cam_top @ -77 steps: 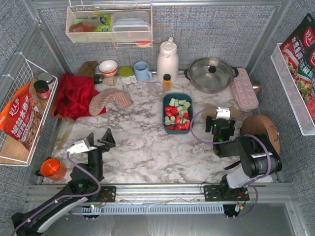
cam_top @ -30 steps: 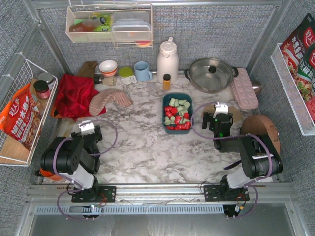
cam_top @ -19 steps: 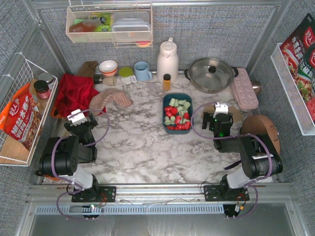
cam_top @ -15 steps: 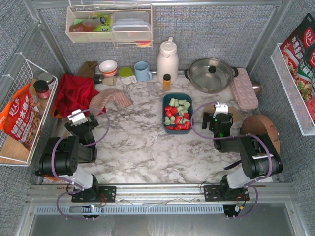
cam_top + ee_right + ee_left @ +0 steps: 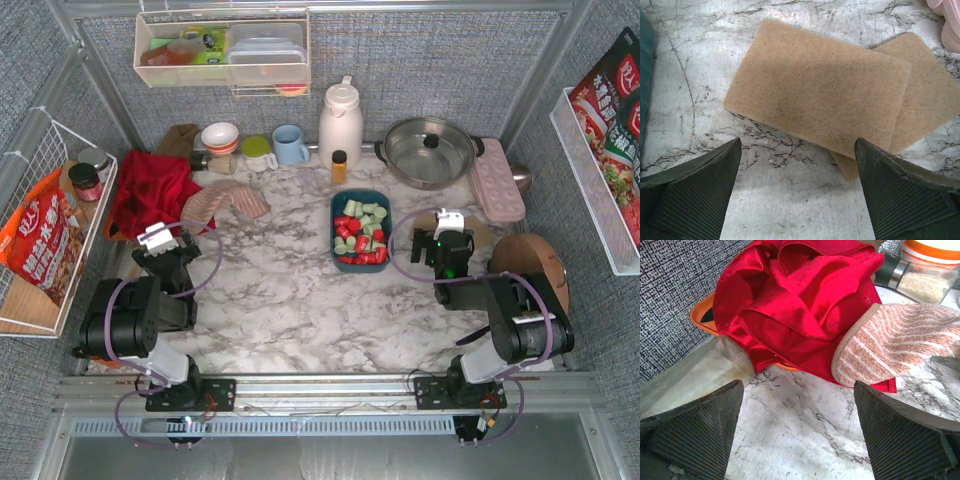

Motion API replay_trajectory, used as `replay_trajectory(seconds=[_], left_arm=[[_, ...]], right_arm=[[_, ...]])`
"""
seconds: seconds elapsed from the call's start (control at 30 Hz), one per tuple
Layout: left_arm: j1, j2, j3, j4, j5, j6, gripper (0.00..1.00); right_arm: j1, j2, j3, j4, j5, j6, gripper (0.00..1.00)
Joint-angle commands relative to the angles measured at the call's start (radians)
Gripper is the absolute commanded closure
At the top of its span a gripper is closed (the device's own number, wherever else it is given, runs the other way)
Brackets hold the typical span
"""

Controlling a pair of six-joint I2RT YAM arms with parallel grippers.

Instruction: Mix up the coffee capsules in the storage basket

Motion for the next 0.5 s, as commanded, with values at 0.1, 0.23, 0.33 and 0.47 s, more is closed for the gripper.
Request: replay_trajectory(seconds=[0.1,0.23,0.33,0.47], left_arm=[[0.003,-0.001,-0.001,0.009,0.007,-0.007,0.01],[0.002,-0.001,0.001,0.010,0.007,-0.007,0.01],[0.002,-0.001,0.000,0.009,0.007,-0.007,0.01],[0.002,-0.001,-0.001,0.010,0.007,-0.007,0.01]], right_arm=[[-0.006,-0.003,0.014,0.001,-0.023,0.009,0.01],[-0.007,-0.002,0.014,0.003,-0.023,0.011,0.01],[-0.008,-0.003,0.013,0.004,-0.023,0.009,0.01],[-0.007,-0.003,0.015,0.003,-0.023,0.009,0.01]])
